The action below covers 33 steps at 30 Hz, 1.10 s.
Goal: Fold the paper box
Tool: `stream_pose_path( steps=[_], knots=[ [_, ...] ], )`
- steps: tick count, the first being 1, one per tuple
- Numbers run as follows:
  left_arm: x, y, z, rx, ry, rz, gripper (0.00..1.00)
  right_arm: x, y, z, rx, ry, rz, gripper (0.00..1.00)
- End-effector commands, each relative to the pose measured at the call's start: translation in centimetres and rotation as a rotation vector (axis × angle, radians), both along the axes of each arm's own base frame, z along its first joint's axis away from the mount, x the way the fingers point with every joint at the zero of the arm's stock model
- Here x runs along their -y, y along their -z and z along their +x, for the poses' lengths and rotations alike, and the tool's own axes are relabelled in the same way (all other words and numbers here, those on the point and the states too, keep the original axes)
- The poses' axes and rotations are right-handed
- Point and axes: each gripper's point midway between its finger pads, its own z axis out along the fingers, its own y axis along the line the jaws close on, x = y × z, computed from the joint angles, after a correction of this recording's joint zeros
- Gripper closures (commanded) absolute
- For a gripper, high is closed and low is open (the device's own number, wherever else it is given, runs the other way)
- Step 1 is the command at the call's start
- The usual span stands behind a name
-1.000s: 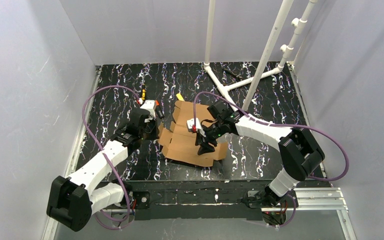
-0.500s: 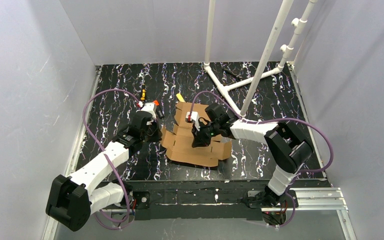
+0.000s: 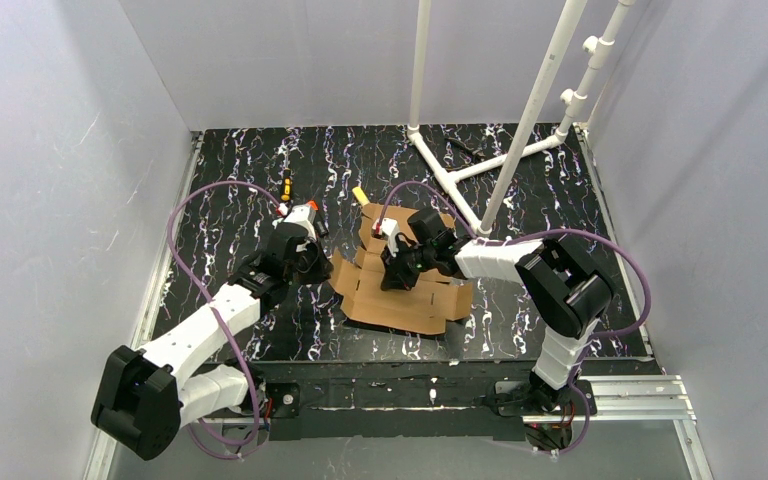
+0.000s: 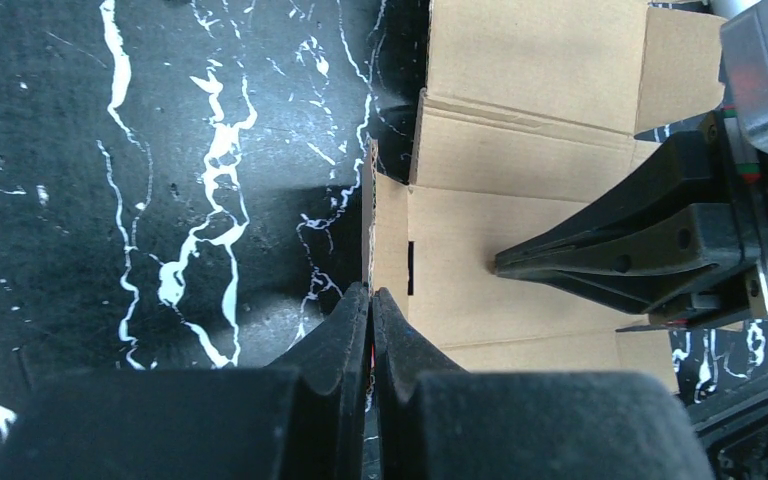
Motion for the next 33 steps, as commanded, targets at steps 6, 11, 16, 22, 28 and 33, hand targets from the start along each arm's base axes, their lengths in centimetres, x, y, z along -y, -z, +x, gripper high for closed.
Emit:
stream_pose_path(
  steps=[6,11,16,22,28,33],
  knots=[
    [2.1,0.3,-0.7,-0.043,0.023,-0.113,1.00,-0.3,0.6,0.5,0.001,0.012,0.004,0.90],
    [2.7,0.4,-1.1,-0.071,0.028,-0.149,1.00,-0.3,0.7,0.5,0.000,0.009,0.003,0.90],
    [2.3,0.7,-1.2,-0.064,0.012,-0.128,1.00,-0.3,0.4,0.2,0.005,-0.016,0.009,0.90],
    [-0.7,0.9,-0.3,0.009,-0.055,0.021,1.00,-0.5,-2.8,-1.3,0.045,-0.202,0.041,0.83],
    [-2.1,-0.1,0.3,0.069,-0.071,0.090,1.00,1.4,-6.4,-3.4,0.154,-0.450,0.064,0.65],
    [-1.8,-1.9,2.6,0.147,0.053,0.234,1.00,2.8,-6.7,-3.0,0.201,-0.490,0.037,0.52]
  ],
)
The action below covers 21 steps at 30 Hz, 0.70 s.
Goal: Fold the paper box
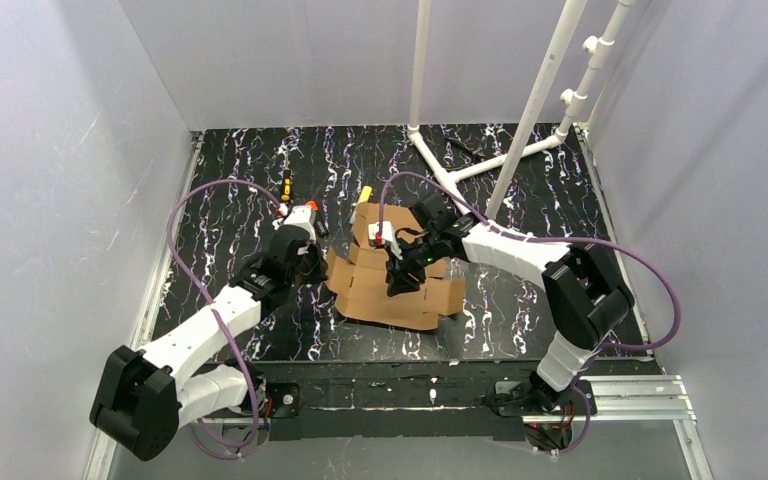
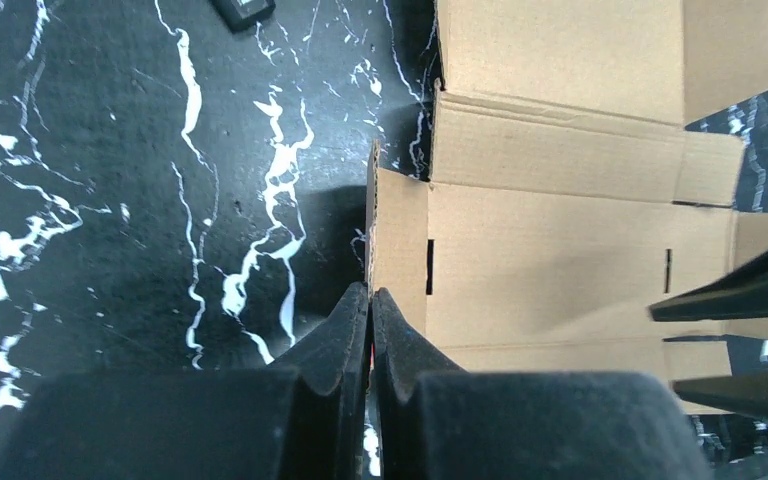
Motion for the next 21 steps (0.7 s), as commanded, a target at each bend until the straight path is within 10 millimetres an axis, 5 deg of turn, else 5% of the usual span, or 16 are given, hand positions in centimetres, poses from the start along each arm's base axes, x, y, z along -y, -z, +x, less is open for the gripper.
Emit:
stream_pose_path(
  steps=[1,6,10,16,21],
  knots=[
    [-0.3,-2.8,2.8,0.090,0.098,0.181,1.00,1.7,-1.6,-0.2,0.040,-0.092,0.017,0.51],
    [1.0,-5.2,4.5,0.128,0.278,0.275,1.00,3.0,-2.8,0.1,0.067,-0.102,0.034,0.36],
    [0.1,-5.5,4.1,0.106,0.262,0.298,1.00,4.4,-3.8,0.9,0.104,-0.080,0.034,0.31],
    [-3.0,-3.8,0.9,-0.021,0.027,0.237,1.00,6.5,-5.3,4.1,0.130,0.124,0.053,0.26],
    [-5.0,-1.8,-3.0,-0.120,-0.232,0.081,1.00,7.0,-4.3,5.7,0.059,0.396,0.072,0.21]
  ],
)
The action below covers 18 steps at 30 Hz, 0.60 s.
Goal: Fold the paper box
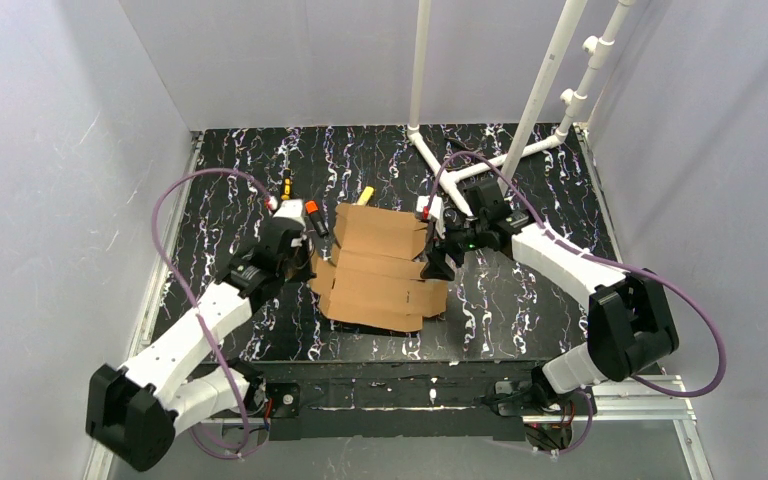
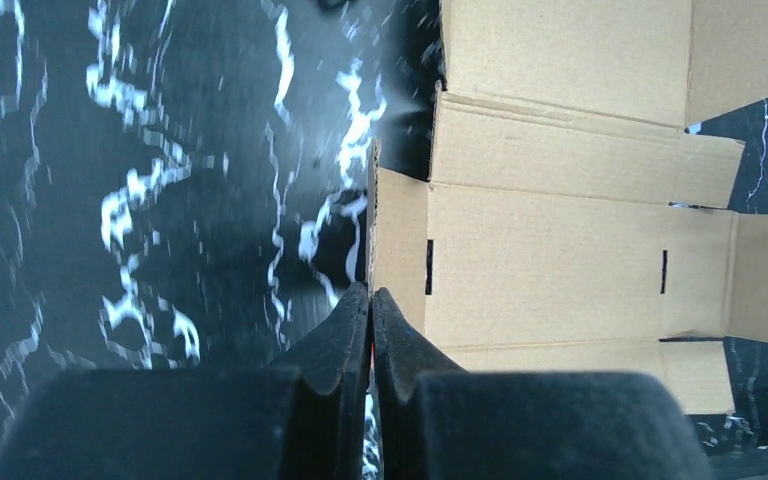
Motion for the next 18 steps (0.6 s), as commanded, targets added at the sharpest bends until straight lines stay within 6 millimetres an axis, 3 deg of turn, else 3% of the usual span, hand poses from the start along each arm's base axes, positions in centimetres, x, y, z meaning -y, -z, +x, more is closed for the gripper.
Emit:
stream_pose_path(
  steps=[1,9,14,18],
  knots=[
    [-2.4,1.8,-3.8,-0.086,-0.271,-0.130,1.00,-0.1,0.3,1.9,-0.067,0.273,0.053,0.20],
    [-3.4,2.9,-5.7,-0.089,-0.413,-0.237,1.00,3.4,2.4,4.3,-0.157,0.690,-0.096,0.13],
    [-3.3,3.0,-5.9,-0.085,-0.434,-0.272,1.00,4.4,3.9,3.5,-0.155,0.760,-0.118,0.11],
    [-2.9,2.9,-5.8,-0.081,-0.430,-0.300,1.00,3.9,5.3,1.7,-0.237,0.722,-0.103,0.16]
  ],
)
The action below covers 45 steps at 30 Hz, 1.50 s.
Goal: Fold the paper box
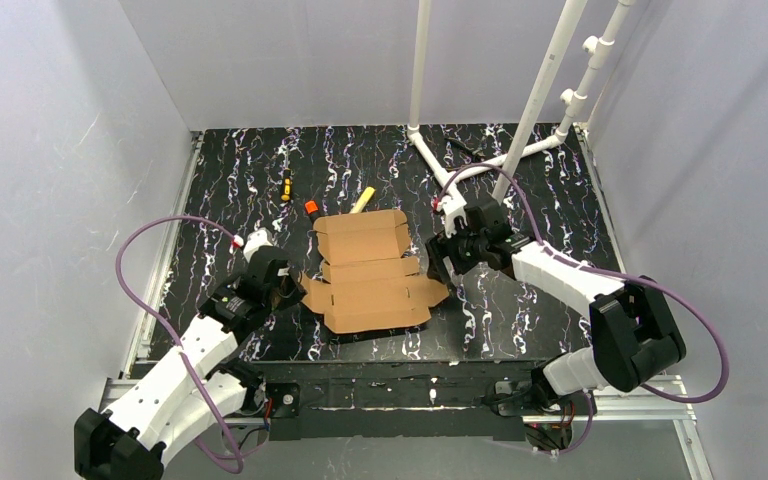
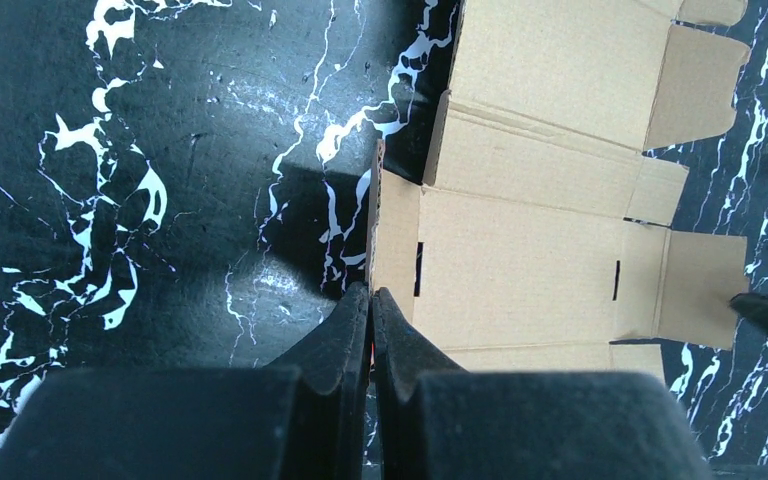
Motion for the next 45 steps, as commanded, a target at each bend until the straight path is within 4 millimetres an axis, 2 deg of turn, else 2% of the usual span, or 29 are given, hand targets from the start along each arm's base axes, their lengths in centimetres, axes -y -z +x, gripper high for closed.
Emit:
stream_pose_path(
  steps=[1,5,8,18,20,21,23,25,28,31,34,36,41,43,45],
  knots=[
    [-0.3,0.1,0.0,0.013,-0.049,-0.026,1.00,-0.5,0.3,-0.5,-0.026,0.043,0.053,0.18],
    [-0.1,0.1,-0.1,0.021,-0.047,-0.039,1.00,-0.5,1.1,0.2,-0.035,0.069,0.033,0.28],
    [-0.1,0.2,-0.2,0.026,-0.046,-0.049,1.00,-1.0,1.4,0.3,-0.054,0.060,0.044,0.41],
    [0.4,0.3,-0.5,0.052,-0.020,-0.090,1.00,-1.7,1.2,1.1,-0.046,0.052,0.061,0.98],
    [0.9,0.0,-0.6,0.068,0.013,-0.106,1.00,-1.6,0.8,1.5,-0.014,0.036,0.049,0.99],
    [1.2,-0.3,-0.5,0.085,0.034,-0.117,0.95,-1.6,0.5,1.8,0.005,0.034,0.046,0.99],
    [1.7,-0.8,-0.5,0.113,0.073,-0.133,0.64,-1.4,-0.1,2.5,0.069,0.005,0.025,0.99],
    [1.7,-1.4,-0.5,0.142,0.099,-0.127,0.44,-1.1,-0.6,3.0,0.125,-0.031,-0.003,0.99],
    [1.8,-2.5,-0.6,0.191,0.166,-0.101,0.25,-0.9,-1.0,3.6,0.180,-0.092,-0.041,0.99],
    [2.0,-4.3,-0.5,0.248,0.228,-0.080,0.11,-1.2,-1.2,3.5,0.200,-0.164,-0.054,0.99],
    [2.5,-6.3,-0.1,0.306,0.278,-0.079,0.02,-1.5,-1.8,3.6,0.230,-0.217,-0.056,0.99],
    [2.9,-7.2,0.3,0.325,0.310,-0.069,0.02,-1.7,-2.2,3.5,0.250,-0.255,-0.058,0.99],
    [3.6,-7.8,1.4,0.316,0.361,-0.056,0.02,-2.4,-3.4,3.5,0.289,-0.341,-0.047,0.99],
    [4.5,-8.0,1.3,0.321,0.407,-0.110,0.02,-2.7,-3.8,3.6,0.303,-0.368,-0.043,0.99],
    [4.6,-7.9,1.8,0.340,0.405,-0.159,0.02,-3.0,-4.3,3.7,0.325,-0.404,-0.041,0.99]
  ],
)
